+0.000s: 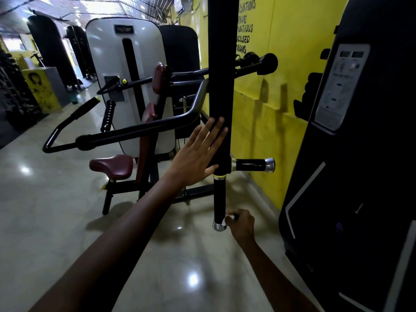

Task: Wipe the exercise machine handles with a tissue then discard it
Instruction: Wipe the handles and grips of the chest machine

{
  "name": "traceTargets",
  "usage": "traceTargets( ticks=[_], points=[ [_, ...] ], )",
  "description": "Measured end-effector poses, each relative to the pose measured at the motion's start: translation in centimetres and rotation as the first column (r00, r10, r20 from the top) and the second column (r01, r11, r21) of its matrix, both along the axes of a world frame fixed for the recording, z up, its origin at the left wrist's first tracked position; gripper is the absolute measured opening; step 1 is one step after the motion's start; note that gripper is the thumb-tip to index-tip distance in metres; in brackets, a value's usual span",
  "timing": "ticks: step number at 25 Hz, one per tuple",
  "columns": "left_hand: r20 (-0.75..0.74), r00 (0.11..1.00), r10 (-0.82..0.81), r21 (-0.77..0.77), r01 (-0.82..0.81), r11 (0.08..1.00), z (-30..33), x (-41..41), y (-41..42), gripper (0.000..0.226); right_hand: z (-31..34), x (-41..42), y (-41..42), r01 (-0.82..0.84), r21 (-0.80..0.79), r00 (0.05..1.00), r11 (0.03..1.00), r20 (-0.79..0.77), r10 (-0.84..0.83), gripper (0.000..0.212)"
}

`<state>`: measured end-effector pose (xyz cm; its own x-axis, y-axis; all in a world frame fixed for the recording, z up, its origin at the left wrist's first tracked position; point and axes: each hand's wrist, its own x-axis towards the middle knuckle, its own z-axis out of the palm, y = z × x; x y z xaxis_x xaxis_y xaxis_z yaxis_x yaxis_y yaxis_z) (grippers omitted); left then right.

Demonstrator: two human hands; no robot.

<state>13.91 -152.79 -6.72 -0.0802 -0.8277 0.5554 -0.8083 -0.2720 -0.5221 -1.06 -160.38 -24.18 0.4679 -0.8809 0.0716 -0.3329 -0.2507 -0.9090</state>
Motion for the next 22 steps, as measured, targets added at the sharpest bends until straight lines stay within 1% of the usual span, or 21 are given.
traceTargets(
  ticks=[2, 4, 6, 7, 9, 10, 11, 12, 13, 14, 15, 16, 17, 18, 21, 22],
  points=[
    [-0.003, 1.0, -0.001, 0.002, 0.001, 1.0, 0.1, 0.0, 0.0, 0.096, 0.3, 0.0, -0.1, -0.003, -0.001, 1.0, 1.0, -0.005, 0.003, 0.008],
    [0.003, 1.0, 0.0, 0.004, 0.0, 1.0, 0.1, 0.0, 0.1, 0.096, 1.3, 0.2, -0.5, 0.008, -0.07, 1.0, 0.997, 0.031, -0.006, 0.006],
    [0.016, 1.0, 0.002, 0.0, -0.002, 1.0, 0.2, 0.0, 0.1, 0.096, 3.1, 0.4, -0.7, 0.054, -0.206, 0.995, 0.977, 0.095, -0.035, 0.004],
    [0.022, 1.0, 0.004, -0.002, -0.004, 1.0, 0.2, 0.0, 0.1, 0.096, 4.1, 0.6, -0.7, 0.071, -0.29, 0.988, 0.954, 0.155, -0.027, 0.004],
    [0.036, 0.999, 0.01, -0.009, -0.01, 1.0, 0.2, 0.1, 0.1, 0.096, 6.0, 0.9, -0.3, 0.066, -0.465, 0.967, 0.883, 0.249, 0.059, 0.004],
    [0.043, 0.999, 0.012, -0.012, -0.012, 1.0, 0.2, 0.1, 0.1, 0.096, 6.7, 1.0, 0.0, 0.049, -0.564, 0.964, 0.824, 0.242, 0.108, 0.006],
    [0.045, 0.999, 0.012, -0.015, -0.012, 1.0, 0.2, 0.1, 0.1, 0.096, 7.2, 1.3, 0.0, 0.021, -0.675, 0.969, 0.738, 0.195, 0.15, 0.011],
    [0.044, 0.999, 0.011, -0.015, -0.01, 1.0, 0.2, 0.1, 0.1, 0.096, 7.5, 1.6, -0.1, -0.034, -0.785, 0.98, 0.618, 0.096, 0.175, 0.018],
    [0.043, 0.999, 0.009, -0.015, -0.009, 1.0, 0.2, 0.1, 0.1, 0.096, 7.6, 1.9, -0.2, -0.123, -0.867, 0.983, 0.482, -0.04, 0.178, 0.026],
    [0.046, 0.999, 0.011, -0.016, -0.01, 1.0, 0.2, 0.1, 0.1, 0.095, 7.6, 2.3, -0.3, -0.224, -0.907, 0.972, 0.356, -0.184, 0.143, 0.034],
    [0.049, 0.999, 0.014, -0.016, -0.013, 1.0, 0.1, 0.1, 0.1, 0.095, 7.7, 2.6, -0.4, -0.321, -0.911, 0.947, 0.258, -0.309, 0.086, 0.04],
    [0.052, 0.999, 0.016, -0.015, -0.015, 1.0, 0.1, 0.1, 0.1, 0.095, 7.9, 3.0, -0.4, -0.421, -0.883, 0.905, 0.208, -0.425, 0.029, 0.043],
    [0.053, 0.999, 0.014, -0.015, -0.013, 1.0, 0.1, 0.1, 0.1, 0.095, 8.1, 3.2, -0.2, -0.506, -0.842, 0.855, 0.188, -0.519, -0.021, 0.043],
    [0.051, 0.999, 0.009, -0.017, -0.008, 1.0, 0.1, 0.2, 0.1, 0.095, 8.3, 3.3, 0.4, -0.565, -0.8, 0.806, 0.201, -0.588, -0.07, 0.041],
    [0.044, 0.999, -0.007, -0.017, 0.008, 1.0, 0.1, 0.2, -0.1, 0.094, 8.2, 3.8, 2.0, -0.614, -0.755, 0.745, 0.228, -0.651, -0.148, 0.031],
    [0.045, 0.999, -0.009, -0.014, 0.01, 1.0, 0.1, 0.2, -0.2, 0.094, 8.0, 3.8, 2.5, -0.645, -0.728, 0.709, 0.234, -0.684, -0.174, 0.031]
  ],
)
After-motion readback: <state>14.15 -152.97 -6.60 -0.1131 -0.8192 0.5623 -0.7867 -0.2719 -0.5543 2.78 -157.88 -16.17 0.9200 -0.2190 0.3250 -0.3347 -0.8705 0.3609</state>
